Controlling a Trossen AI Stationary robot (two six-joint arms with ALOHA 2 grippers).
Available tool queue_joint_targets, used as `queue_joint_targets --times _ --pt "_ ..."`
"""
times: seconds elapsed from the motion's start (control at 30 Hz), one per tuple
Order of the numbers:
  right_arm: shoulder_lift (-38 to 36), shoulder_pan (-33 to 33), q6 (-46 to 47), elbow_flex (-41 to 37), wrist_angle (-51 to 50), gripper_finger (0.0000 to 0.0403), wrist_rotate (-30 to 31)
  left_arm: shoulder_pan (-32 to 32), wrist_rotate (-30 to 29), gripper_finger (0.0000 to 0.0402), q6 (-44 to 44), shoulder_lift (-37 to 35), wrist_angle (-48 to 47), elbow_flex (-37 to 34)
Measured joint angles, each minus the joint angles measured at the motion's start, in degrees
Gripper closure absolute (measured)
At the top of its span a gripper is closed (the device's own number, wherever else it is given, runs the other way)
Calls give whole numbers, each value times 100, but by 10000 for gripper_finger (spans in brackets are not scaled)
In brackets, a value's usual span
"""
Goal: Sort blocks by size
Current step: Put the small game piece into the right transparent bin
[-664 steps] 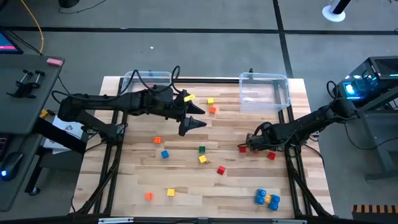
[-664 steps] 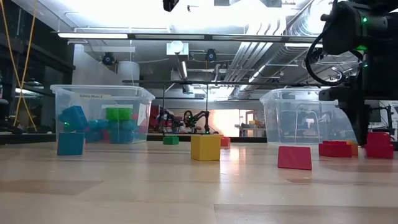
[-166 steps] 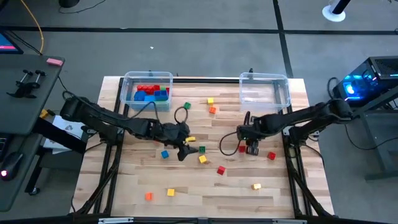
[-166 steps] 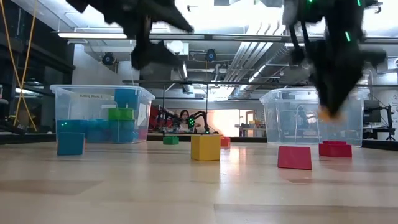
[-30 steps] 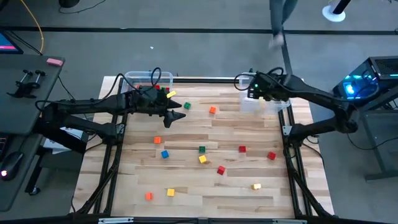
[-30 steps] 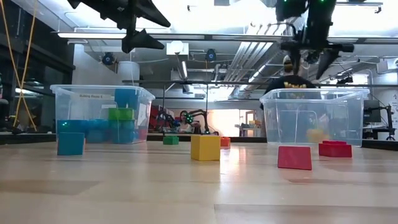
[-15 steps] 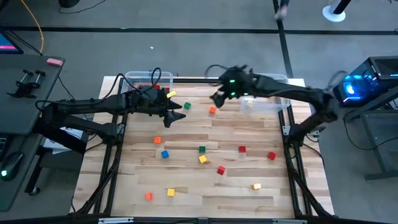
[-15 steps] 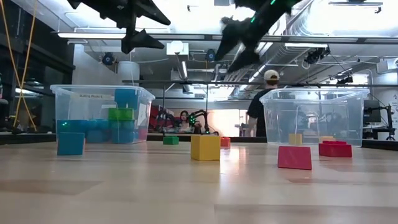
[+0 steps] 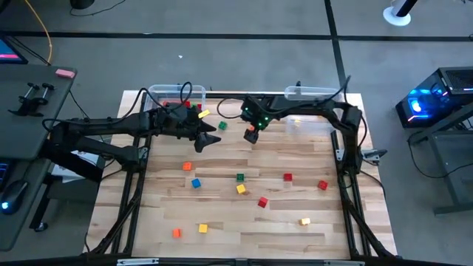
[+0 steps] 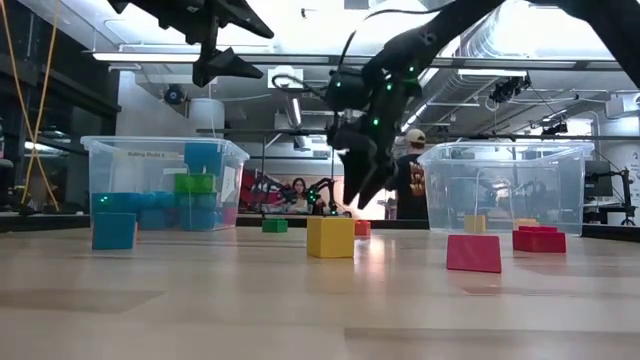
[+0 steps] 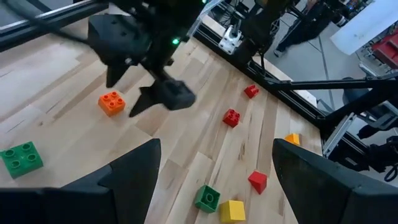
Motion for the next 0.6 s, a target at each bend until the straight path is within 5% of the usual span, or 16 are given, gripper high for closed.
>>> queue_joint_targets --times 0.1,0.6 --pt "112 -59 39 -4 -3 92 449 0 -68 106 -12 0 0 0" --pt "691 -126 140 4 153 110 609 0 -100 106 -106 0 -8 0"
